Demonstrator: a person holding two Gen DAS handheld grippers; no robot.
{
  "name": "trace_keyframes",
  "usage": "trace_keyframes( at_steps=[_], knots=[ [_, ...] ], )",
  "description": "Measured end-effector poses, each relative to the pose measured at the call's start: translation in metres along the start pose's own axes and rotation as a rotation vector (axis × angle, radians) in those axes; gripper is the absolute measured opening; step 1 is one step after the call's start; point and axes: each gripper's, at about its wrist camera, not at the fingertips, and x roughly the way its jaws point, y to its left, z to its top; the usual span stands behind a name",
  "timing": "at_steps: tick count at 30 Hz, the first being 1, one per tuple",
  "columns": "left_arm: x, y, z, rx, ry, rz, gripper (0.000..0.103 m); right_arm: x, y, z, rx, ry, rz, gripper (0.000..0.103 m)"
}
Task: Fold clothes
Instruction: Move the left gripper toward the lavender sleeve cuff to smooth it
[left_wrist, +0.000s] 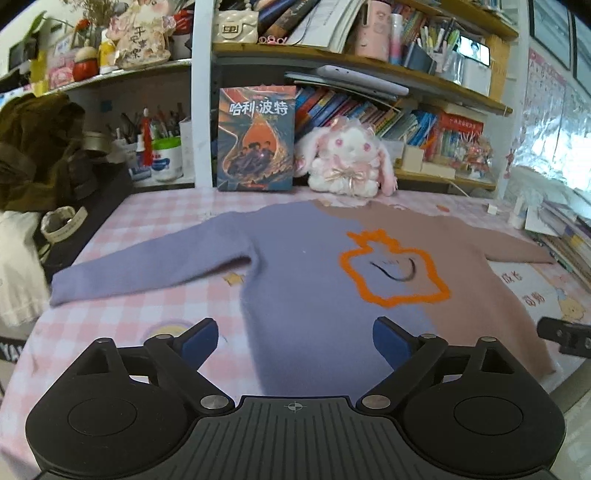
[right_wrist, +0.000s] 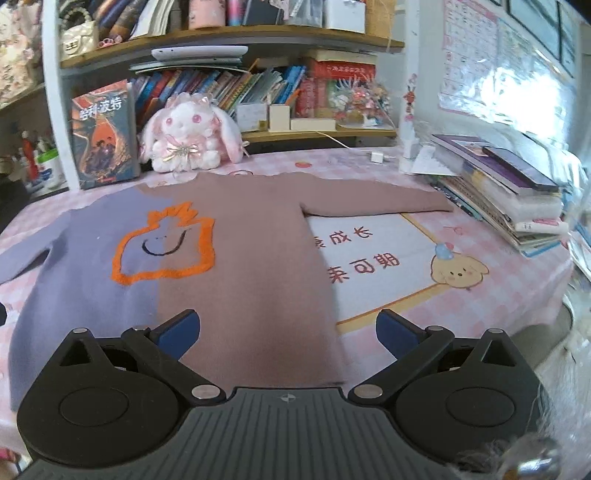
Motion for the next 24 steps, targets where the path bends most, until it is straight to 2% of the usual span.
trace_keyframes(
  at_steps=[7, 15, 17, 24],
  knots=[
    [0.032, 0.058, 0.019, 0.02, 0.052, -0.062, 0.094, -0.001, 0.055, -0.009, 0.059, 0.019, -0.089, 0.103],
    [0.054, 0.102, 0.024, 0.028, 0.092, -0.103, 0.094, 0.001, 0.099, -0.013, 0.118, 0.041, -0.157, 0.103],
    [0.062, 0.116, 0.025, -0.003, 0.104, -0.091, 0.094, 0.003, 0.107, -0.011, 0.119, 0.048, -0.166, 0.103],
    [0.08, 0.167, 0.024, -0.161, 0.12, 0.034, 0.094, 0.009, 0.126, -0.003, 0.098, 0.056, -0.18, 0.103]
  ],
)
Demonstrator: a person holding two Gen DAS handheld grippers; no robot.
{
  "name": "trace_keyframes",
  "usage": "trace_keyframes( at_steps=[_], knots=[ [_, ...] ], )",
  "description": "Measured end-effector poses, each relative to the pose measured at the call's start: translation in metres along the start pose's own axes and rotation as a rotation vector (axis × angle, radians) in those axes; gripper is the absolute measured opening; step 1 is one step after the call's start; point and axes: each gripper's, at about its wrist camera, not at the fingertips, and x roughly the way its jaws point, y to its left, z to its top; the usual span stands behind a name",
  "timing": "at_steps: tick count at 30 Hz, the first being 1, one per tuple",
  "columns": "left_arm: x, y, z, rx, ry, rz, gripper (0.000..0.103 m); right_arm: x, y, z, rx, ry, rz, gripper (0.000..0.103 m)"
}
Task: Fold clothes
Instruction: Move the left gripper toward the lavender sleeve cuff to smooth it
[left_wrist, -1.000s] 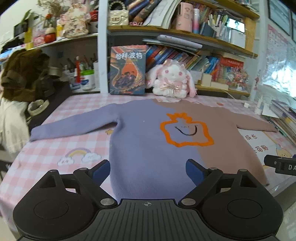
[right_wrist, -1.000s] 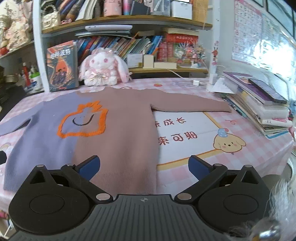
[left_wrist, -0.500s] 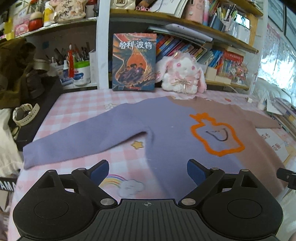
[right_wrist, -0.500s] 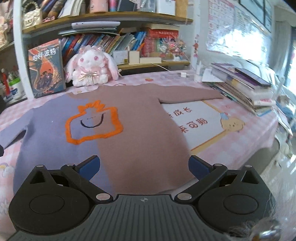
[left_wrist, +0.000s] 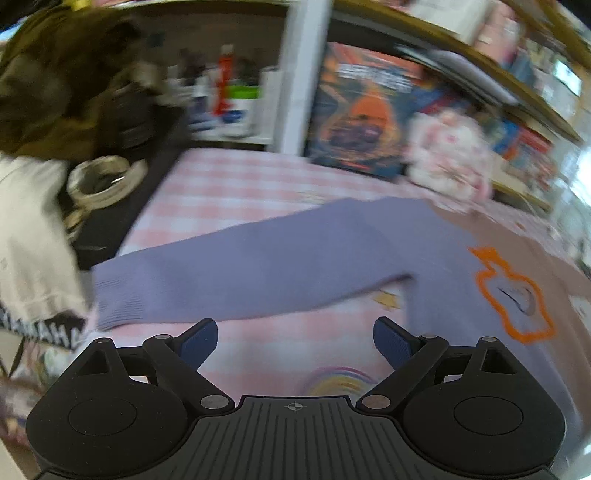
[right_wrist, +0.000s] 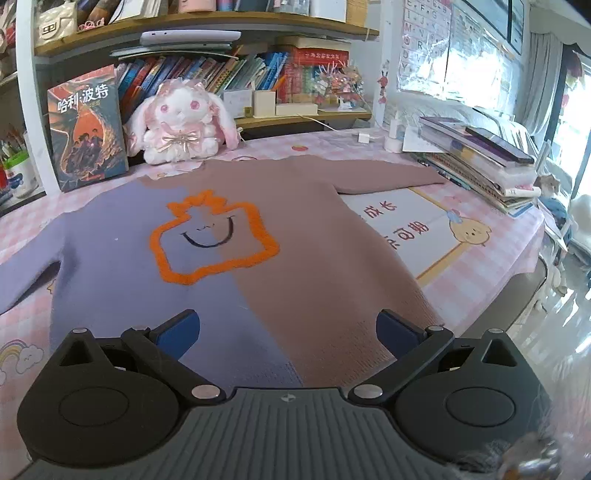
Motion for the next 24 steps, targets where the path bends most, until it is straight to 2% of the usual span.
trace_keyframes(
  at_steps=[6, 10, 13, 17, 18, 24],
  knots=[
    [0.011, 0.043, -0.003, -0.148, 0.001, 0.166, 0.094, 0.003, 0.008, 0.0, -0.014, 0.021, 0.002, 0.103],
    [0.009, 0.069, -0.006, -0.239, -0.023, 0.23, 0.093, 0.003, 0.014, 0.0, -0.042, 0.031, 0.016, 0.103],
    [0.01, 0.081, -0.008, -0.302, -0.042, 0.229, 0.09, 0.004, 0.017, -0.001, -0.059, 0.039, 0.02, 0.103],
    [0.015, 0.095, -0.007, -0.397, -0.068, 0.205, 0.069, 0.004, 0.016, 0.0, -0.065, 0.045, 0.011, 0.103],
    [0.016, 0.098, -0.006, -0.418, -0.076, 0.198, 0.067, 0.004, 0.015, 0.0, -0.066, 0.046, 0.008, 0.103],
    [0.027, 0.111, -0.002, -0.528, -0.126, 0.112, 0.066, 0.005, 0.009, 0.0, -0.06, 0.058, -0.017, 0.103]
  ],
)
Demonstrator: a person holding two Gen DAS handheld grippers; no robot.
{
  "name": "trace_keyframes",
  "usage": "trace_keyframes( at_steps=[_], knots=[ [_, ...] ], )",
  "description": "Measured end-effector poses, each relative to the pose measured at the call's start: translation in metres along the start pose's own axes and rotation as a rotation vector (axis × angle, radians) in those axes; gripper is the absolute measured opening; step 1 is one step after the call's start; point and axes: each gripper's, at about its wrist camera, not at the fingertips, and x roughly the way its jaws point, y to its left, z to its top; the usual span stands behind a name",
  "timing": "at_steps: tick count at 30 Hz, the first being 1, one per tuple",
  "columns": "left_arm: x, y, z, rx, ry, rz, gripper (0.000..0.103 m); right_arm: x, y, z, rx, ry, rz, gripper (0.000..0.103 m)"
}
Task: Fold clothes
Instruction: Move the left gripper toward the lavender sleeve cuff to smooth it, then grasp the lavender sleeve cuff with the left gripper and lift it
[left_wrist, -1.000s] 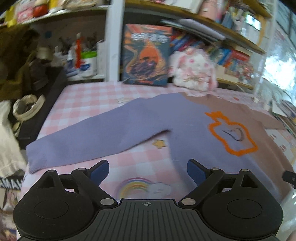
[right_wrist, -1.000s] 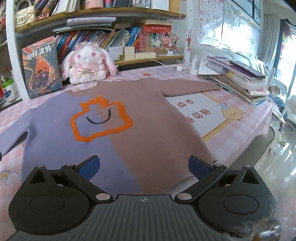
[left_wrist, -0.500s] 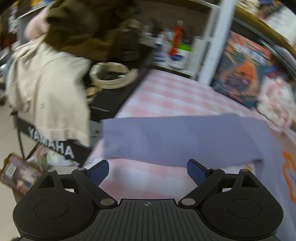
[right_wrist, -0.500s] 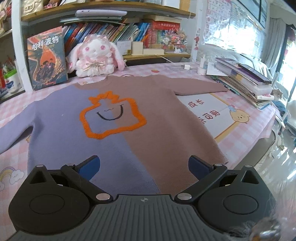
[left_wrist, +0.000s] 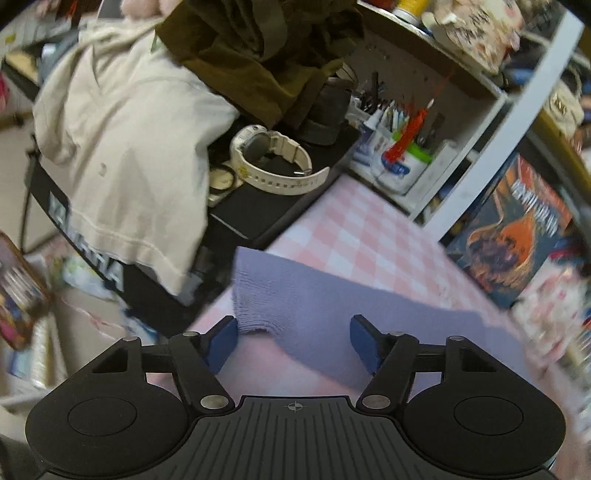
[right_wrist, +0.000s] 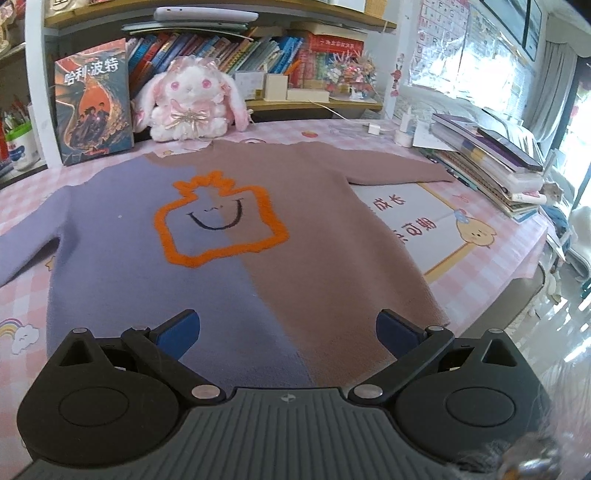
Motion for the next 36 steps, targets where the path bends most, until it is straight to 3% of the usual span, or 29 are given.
trace_keyframes(
  at_steps=[3, 5, 6, 8, 11, 15, 17, 22, 27, 36],
  knots=[
    [0.01, -0.004, 0.001, -0.06, 0.042, -0.099, 0.065, 0.0, -0.003, -0.001, 0.003, 0.006, -0.01, 0.103],
    [0.014, -0.01, -0.001, -0.063, 0.042, -0.101, 0.06, 0.0, -0.004, -0.001, 0.003, 0.009, -0.014, 0.103],
    [0.015, -0.011, -0.001, -0.07, 0.034, -0.089, 0.059, -0.001, -0.004, -0.001, 0.002, 0.01, -0.014, 0.103],
    [0.017, -0.008, 0.001, -0.103, 0.03, -0.066, 0.042, -0.001, -0.004, -0.002, -0.004, 0.011, -0.013, 0.103],
    [0.017, 0.001, 0.006, -0.144, 0.036, -0.036, 0.025, -0.002, -0.006, -0.002, -0.004, 0.008, -0.016, 0.103],
    [0.019, 0.006, 0.01, -0.141, 0.038, -0.006, 0.017, -0.001, -0.01, -0.002, 0.015, 0.017, -0.027, 0.103],
    [0.02, 0.006, 0.011, -0.129, 0.039, 0.0, 0.006, 0.001, -0.01, -0.002, 0.013, 0.019, -0.022, 0.103],
    [0.022, 0.008, 0.012, -0.112, 0.04, -0.002, 0.003, 0.003, -0.006, 0.0, -0.005, 0.017, -0.003, 0.103],
    [0.014, -0.008, 0.018, -0.068, -0.009, -0.039, 0.003, 0.008, -0.012, 0.003, -0.003, 0.015, 0.002, 0.103],
    [-0.014, -0.079, 0.016, 0.039, -0.117, -0.152, 0.003, 0.033, -0.029, 0.024, -0.025, -0.007, 0.082, 0.103]
  ],
)
